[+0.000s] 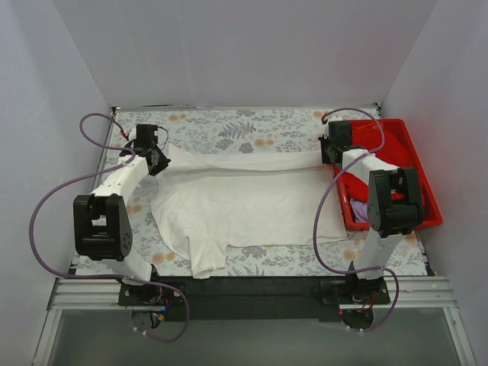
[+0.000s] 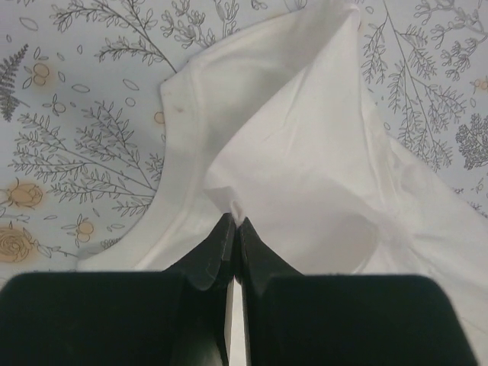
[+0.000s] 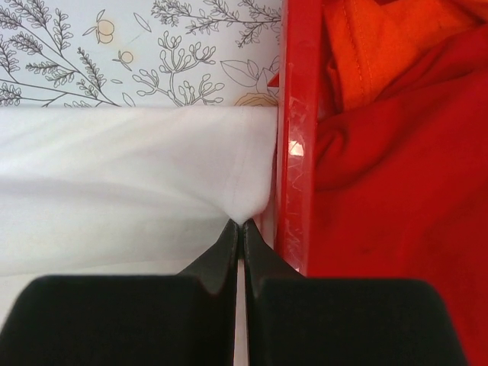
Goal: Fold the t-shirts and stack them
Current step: Fold the tshirt
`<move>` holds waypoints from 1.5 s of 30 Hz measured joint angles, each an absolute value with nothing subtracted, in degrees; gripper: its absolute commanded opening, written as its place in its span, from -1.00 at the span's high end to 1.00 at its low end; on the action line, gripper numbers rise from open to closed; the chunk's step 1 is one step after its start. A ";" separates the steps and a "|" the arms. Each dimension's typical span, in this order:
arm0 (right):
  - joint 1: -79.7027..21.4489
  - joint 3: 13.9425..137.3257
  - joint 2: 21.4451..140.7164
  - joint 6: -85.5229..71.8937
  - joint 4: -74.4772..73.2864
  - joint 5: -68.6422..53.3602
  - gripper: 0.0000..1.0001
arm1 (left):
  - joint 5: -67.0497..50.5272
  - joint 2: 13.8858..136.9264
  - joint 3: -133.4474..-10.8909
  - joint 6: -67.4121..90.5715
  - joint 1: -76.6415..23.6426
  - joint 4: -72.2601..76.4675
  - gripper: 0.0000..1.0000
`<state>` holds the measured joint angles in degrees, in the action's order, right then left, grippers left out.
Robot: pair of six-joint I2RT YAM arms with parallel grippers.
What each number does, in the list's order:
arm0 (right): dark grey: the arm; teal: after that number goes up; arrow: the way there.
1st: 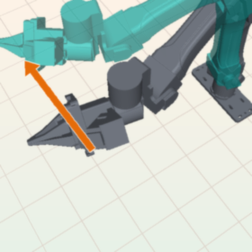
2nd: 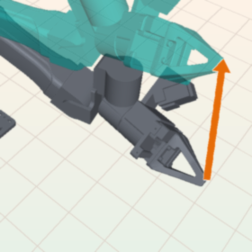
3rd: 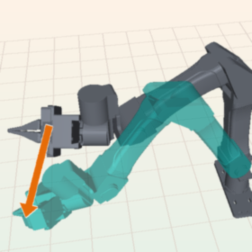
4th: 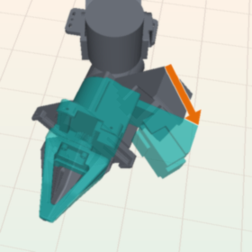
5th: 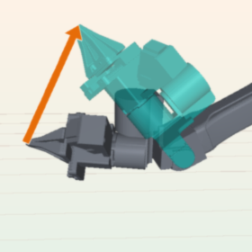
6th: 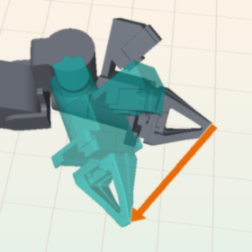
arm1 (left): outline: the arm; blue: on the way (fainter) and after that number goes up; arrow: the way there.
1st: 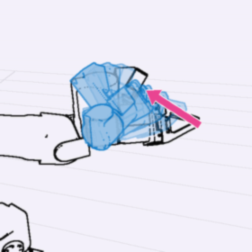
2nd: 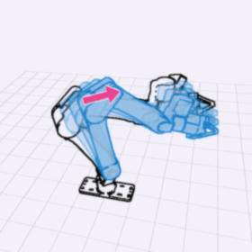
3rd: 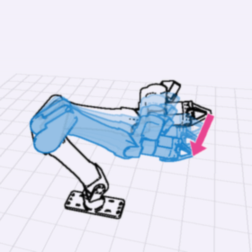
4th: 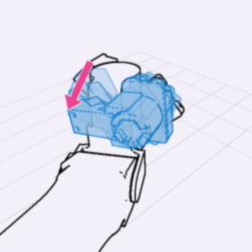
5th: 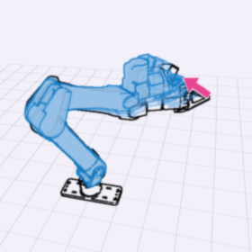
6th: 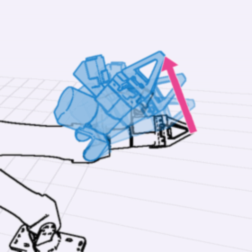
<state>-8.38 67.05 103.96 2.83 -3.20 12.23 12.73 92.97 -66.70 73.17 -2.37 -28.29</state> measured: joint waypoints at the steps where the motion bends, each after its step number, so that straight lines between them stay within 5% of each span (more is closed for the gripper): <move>1: -8.43 66.89 103.96 2.70 -3.20 12.21 0.97 | 12.67 92.31 -66.06 73.45 -2.37 -28.56 1.00; 31: -9.02 66.63 106.69 0.12 -3.73 11.51 0.97 | 8.05 82.37 -51.64 79.81 -2.74 -32.23 1.00; 37: -9.13 66.63 106.91 -0.10 -4.73 12.12 0.84 | 7.90 81.89 -49.36 80.86 -3.70 -32.14 1.00; 40: -9.23 66.63 106.91 -0.25 -5.28 12.45 0.71 | 7.99 80.51 -48.60 81.08 -3.88 -32.53 0.78; 45: -9.74 67.29 106.91 -1.63 -8.12 12.49 0.19 | 10.13 77.21 -48.51 81.10 -3.88 -33.15 -0.04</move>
